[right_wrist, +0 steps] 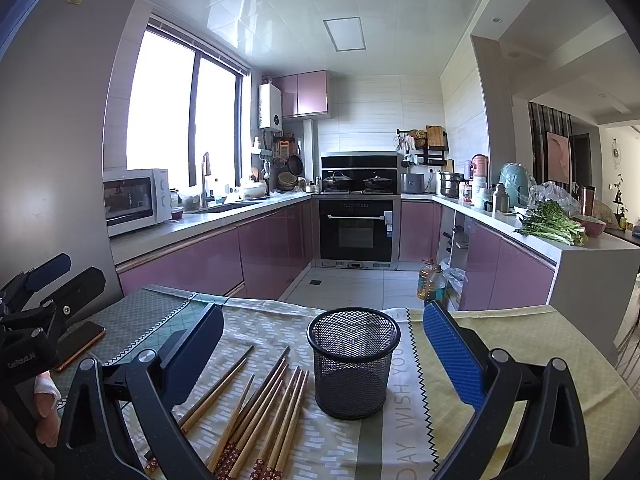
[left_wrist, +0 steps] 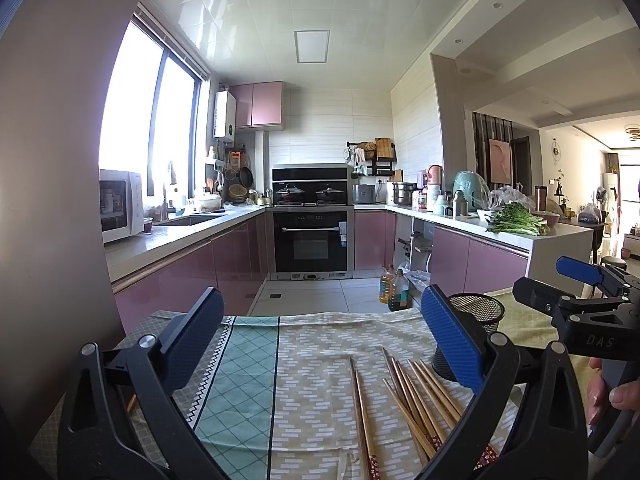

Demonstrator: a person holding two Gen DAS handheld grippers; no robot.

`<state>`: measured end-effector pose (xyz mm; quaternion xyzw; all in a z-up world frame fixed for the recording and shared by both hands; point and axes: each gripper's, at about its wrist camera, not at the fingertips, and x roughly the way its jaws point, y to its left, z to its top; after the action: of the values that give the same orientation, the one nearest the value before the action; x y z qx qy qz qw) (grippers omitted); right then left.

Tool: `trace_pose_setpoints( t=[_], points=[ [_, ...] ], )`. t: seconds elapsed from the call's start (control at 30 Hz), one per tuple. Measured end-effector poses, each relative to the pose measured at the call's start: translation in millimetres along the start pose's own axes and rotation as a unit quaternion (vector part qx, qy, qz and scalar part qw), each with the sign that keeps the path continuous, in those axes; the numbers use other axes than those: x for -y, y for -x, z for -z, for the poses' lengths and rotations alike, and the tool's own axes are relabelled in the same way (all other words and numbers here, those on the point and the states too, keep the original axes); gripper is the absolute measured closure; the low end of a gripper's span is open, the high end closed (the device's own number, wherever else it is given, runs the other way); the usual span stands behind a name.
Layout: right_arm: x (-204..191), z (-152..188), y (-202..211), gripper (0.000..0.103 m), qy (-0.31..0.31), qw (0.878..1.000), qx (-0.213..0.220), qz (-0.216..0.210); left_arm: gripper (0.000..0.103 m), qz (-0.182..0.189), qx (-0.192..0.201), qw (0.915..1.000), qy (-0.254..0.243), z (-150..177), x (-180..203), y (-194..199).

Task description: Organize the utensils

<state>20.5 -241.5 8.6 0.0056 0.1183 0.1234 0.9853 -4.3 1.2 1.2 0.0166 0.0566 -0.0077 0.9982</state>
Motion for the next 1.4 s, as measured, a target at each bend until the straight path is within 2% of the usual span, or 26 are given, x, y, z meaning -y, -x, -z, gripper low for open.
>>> trace_pose_setpoints(
  t=[1.4],
  points=[
    [4.7,2.1,-3.3,0.006,-0.003,1.000,-0.009,-0.005,0.006,0.005,-0.014,0.9999,-0.002,4.1,1.4,-3.0]
  ],
)
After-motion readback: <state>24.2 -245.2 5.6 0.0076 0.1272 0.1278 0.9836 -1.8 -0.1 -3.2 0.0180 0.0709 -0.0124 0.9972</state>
